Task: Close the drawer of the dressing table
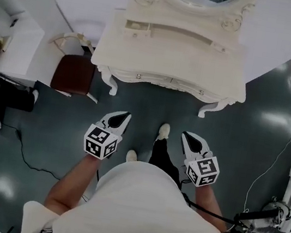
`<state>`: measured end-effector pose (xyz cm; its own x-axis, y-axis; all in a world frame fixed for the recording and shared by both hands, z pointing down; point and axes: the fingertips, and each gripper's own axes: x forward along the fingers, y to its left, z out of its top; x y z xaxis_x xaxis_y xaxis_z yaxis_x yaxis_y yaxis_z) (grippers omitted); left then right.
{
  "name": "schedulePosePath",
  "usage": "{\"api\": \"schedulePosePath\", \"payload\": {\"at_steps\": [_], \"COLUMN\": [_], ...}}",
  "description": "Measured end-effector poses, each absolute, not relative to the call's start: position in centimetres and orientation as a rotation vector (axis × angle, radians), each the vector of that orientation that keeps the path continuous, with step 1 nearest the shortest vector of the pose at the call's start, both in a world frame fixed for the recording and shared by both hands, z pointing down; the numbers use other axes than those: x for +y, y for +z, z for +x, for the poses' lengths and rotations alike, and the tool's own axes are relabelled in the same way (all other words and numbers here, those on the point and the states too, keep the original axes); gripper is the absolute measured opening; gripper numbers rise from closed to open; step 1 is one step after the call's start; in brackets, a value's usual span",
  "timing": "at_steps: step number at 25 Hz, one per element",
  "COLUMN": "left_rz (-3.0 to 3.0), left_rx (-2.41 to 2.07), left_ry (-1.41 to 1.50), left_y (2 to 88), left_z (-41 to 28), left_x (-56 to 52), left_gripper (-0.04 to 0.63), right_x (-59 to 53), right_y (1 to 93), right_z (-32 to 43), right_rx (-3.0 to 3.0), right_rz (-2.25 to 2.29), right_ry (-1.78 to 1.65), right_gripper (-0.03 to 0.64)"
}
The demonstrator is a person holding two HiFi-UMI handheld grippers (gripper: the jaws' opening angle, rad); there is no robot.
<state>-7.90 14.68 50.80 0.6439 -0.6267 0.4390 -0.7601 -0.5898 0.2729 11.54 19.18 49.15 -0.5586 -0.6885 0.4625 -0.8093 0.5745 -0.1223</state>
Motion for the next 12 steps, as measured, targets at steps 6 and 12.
{"api": "schedulePosePath", "payload": {"at_steps": [6, 12], "left_rz": [2.320, 2.231], "left_rx": [-1.242, -1.433], "left_ry": [0.408, 0.435], "left_y": [51.6, 52.0], "left_z": [-5.9, -4.9], "left_x": [3.7, -6.7], "left_gripper": [0.002, 0.002], "right_x": [6.9, -3.9], "right_y": [49.6, 48.6], "right_z": [14.7, 17.7], "right_rx": [-2.490, -2.548], "right_rz": [1.080, 0.963], "right_ry": [0.413, 0.355], "right_gripper": [0.000, 0.000]}}
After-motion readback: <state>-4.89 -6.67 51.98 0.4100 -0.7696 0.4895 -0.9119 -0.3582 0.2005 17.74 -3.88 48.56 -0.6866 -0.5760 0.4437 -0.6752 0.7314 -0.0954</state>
